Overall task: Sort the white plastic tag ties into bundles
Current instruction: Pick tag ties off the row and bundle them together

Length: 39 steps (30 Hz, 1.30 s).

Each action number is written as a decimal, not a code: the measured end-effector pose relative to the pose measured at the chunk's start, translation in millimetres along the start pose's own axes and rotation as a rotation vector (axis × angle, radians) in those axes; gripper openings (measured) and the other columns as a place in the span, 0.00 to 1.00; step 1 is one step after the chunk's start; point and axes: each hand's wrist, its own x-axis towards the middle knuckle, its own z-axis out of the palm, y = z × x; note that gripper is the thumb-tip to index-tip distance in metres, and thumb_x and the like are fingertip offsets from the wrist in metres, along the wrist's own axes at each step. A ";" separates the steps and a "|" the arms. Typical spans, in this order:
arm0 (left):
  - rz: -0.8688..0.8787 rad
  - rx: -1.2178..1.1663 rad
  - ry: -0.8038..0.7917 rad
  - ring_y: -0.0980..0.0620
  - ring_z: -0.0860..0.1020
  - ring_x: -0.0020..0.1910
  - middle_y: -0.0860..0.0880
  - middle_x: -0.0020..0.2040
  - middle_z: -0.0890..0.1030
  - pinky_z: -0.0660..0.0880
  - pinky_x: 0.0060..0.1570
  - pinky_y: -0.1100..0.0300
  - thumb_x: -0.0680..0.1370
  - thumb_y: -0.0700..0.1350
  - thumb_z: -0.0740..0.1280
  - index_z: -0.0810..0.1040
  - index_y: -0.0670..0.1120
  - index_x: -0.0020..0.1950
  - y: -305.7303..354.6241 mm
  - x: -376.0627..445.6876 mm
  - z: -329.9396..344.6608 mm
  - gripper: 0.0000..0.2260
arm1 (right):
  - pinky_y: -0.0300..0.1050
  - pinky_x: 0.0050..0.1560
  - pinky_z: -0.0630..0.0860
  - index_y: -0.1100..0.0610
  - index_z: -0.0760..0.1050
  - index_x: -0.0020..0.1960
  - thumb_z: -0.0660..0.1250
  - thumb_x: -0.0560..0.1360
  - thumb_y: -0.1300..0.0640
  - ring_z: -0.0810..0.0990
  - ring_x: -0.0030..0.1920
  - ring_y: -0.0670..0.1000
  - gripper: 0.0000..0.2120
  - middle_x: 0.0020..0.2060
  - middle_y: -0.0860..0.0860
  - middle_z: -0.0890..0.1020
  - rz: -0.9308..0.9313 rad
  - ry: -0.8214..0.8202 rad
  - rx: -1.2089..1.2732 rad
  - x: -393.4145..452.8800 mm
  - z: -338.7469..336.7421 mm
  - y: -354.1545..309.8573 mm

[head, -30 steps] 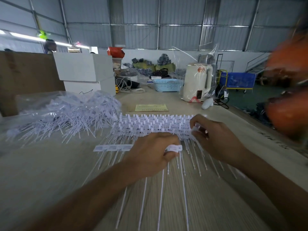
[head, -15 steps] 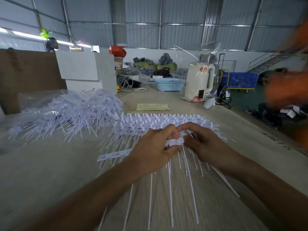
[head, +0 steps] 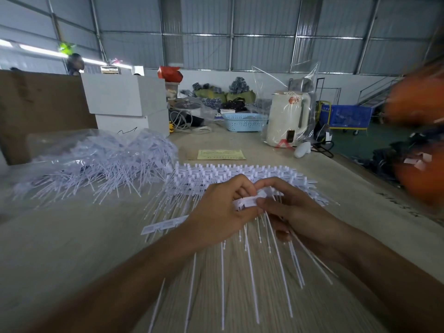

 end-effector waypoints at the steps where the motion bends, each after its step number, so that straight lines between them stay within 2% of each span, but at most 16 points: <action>1: -0.014 -0.029 -0.020 0.57 0.82 0.41 0.54 0.40 0.83 0.76 0.39 0.66 0.73 0.40 0.76 0.80 0.46 0.50 0.3 0.0 -0.6 0.09 | 0.40 0.25 0.64 0.49 0.78 0.57 0.69 0.79 0.55 0.63 0.26 0.47 0.07 0.28 0.51 0.65 0.021 -0.009 -0.009 0.0 -0.7 -0.8; 4: -0.019 -0.050 -0.088 0.56 0.82 0.46 0.54 0.46 0.84 0.79 0.47 0.57 0.76 0.40 0.74 0.80 0.48 0.55 2.0 0.6 -2.4 0.10 | 0.39 0.24 0.60 0.51 0.77 0.56 0.71 0.77 0.53 0.58 0.26 0.48 0.09 0.29 0.53 0.61 0.026 0.001 -0.027 1.3 -5.4 -2.0; 9: 0.026 0.086 -0.163 0.55 0.83 0.44 0.56 0.50 0.84 0.79 0.44 0.53 0.78 0.45 0.72 0.74 0.52 0.63 0.4 1.6 -12.4 0.16 | 0.36 0.25 0.57 0.55 0.77 0.51 0.70 0.78 0.55 0.57 0.26 0.48 0.04 0.27 0.51 0.66 -0.035 0.161 -0.023 4.1 -14.3 -1.5; 13: -0.022 0.234 -0.139 0.59 0.81 0.41 0.56 0.43 0.83 0.79 0.44 0.51 0.76 0.48 0.72 0.80 0.52 0.55 -4.3 3.1 -13.2 0.08 | 0.37 0.26 0.57 0.54 0.77 0.50 0.69 0.79 0.55 0.60 0.27 0.49 0.03 0.30 0.52 0.74 -0.035 0.132 -0.037 2.4 -14.4 -0.8; 15: 0.004 0.309 -0.147 0.56 0.81 0.42 0.56 0.43 0.83 0.79 0.44 0.50 0.77 0.53 0.68 0.80 0.52 0.53 -4.1 3.0 -12.5 0.08 | 0.38 0.25 0.58 0.53 0.77 0.50 0.69 0.79 0.54 0.62 0.26 0.48 0.03 0.31 0.53 0.74 -0.068 0.101 -0.119 2.2 -12.7 0.4; 17: 0.066 0.392 -0.142 0.53 0.79 0.42 0.53 0.43 0.82 0.78 0.43 0.50 0.79 0.51 0.67 0.79 0.50 0.52 -5.0 2.7 -11.9 0.07 | 0.37 0.24 0.62 0.52 0.76 0.50 0.68 0.80 0.55 0.65 0.25 0.44 0.02 0.30 0.47 0.75 -0.173 0.091 -0.277 2.6 -12.5 1.8; 19: 0.109 0.401 -0.147 0.52 0.77 0.39 0.52 0.40 0.80 0.76 0.41 0.51 0.80 0.48 0.68 0.78 0.47 0.49 -6.5 1.6 -10.4 0.05 | 0.38 0.30 0.68 0.51 0.75 0.50 0.66 0.81 0.57 0.71 0.29 0.43 0.01 0.34 0.44 0.78 -0.283 0.072 -0.498 2.7 -13.5 3.0; 21: 0.117 0.356 -0.172 0.54 0.74 0.34 0.51 0.35 0.76 0.73 0.36 0.55 0.81 0.45 0.68 0.77 0.44 0.45 -6.7 1.0 -8.5 0.07 | 0.51 0.41 0.73 0.49 0.74 0.51 0.65 0.81 0.58 0.76 0.39 0.50 0.04 0.41 0.47 0.79 -0.338 0.052 -0.648 3.2 -15.5 4.3; 23: 0.120 0.309 -0.186 0.57 0.71 0.30 0.51 0.32 0.74 0.67 0.33 0.59 0.81 0.44 0.67 0.77 0.42 0.43 -6.1 1.3 -7.6 0.08 | 0.55 0.48 0.73 0.47 0.73 0.52 0.65 0.81 0.59 0.76 0.43 0.55 0.07 0.44 0.48 0.78 -0.370 0.036 -0.664 3.3 -18.3 4.0; 26: 0.079 0.218 -0.165 0.51 0.77 0.32 0.47 0.35 0.80 0.73 0.34 0.55 0.82 0.45 0.65 0.80 0.42 0.43 -8.0 4.0 -6.9 0.11 | 0.60 0.50 0.73 0.46 0.71 0.54 0.65 0.81 0.61 0.75 0.44 0.61 0.10 0.44 0.51 0.77 -0.429 0.020 -0.703 3.1 -20.5 2.7; 29: 0.043 0.161 -0.106 0.49 0.81 0.36 0.48 0.39 0.84 0.77 0.39 0.51 0.81 0.45 0.67 0.83 0.43 0.45 -9.5 4.8 -7.4 0.09 | 0.57 0.50 0.73 0.44 0.71 0.56 0.65 0.81 0.60 0.76 0.43 0.60 0.11 0.46 0.52 0.78 -0.475 0.070 -0.721 4.1 -19.7 2.9; 30: 0.046 0.149 -0.080 0.53 0.81 0.37 0.50 0.39 0.84 0.78 0.41 0.55 0.80 0.45 0.69 0.84 0.44 0.46 -9.6 4.9 -7.7 0.06 | 0.53 0.48 0.73 0.45 0.72 0.57 0.66 0.80 0.60 0.77 0.44 0.56 0.11 0.47 0.49 0.78 -0.479 0.103 -0.673 4.9 -19.3 3.7; 32: 0.060 0.127 -0.028 0.57 0.81 0.38 0.54 0.39 0.83 0.76 0.39 0.63 0.77 0.44 0.73 0.84 0.47 0.48 -7.7 4.7 -8.8 0.02 | 0.37 0.35 0.71 0.48 0.73 0.58 0.66 0.80 0.61 0.76 0.37 0.44 0.10 0.44 0.44 0.79 -0.438 0.135 -0.522 7.2 -19.1 5.1; 34: 0.083 0.190 -0.006 0.56 0.79 0.39 0.55 0.39 0.82 0.75 0.39 0.58 0.75 0.45 0.74 0.83 0.49 0.48 -6.1 4.2 -9.4 0.03 | 0.29 0.28 0.65 0.51 0.75 0.56 0.67 0.80 0.60 0.71 0.28 0.40 0.07 0.34 0.39 0.78 -0.367 0.133 -0.417 8.8 -20.3 6.3; 36: 0.112 0.294 -0.024 0.57 0.77 0.40 0.57 0.41 0.80 0.75 0.41 0.52 0.75 0.49 0.73 0.82 0.52 0.49 -4.7 3.6 -9.5 0.04 | 0.32 0.26 0.64 0.52 0.76 0.52 0.67 0.80 0.60 0.67 0.24 0.42 0.04 0.27 0.41 0.74 -0.312 0.128 -0.401 9.0 -22.9 8.8; 39: 0.106 0.334 -0.091 0.57 0.76 0.44 0.59 0.44 0.79 0.75 0.45 0.50 0.74 0.52 0.70 0.80 0.54 0.50 -2.5 2.2 -9.7 0.06 | 0.40 0.23 0.67 0.49 0.73 0.49 0.63 0.82 0.60 0.71 0.21 0.51 0.07 0.25 0.47 0.74 -0.261 0.182 -0.526 7.9 -22.0 9.4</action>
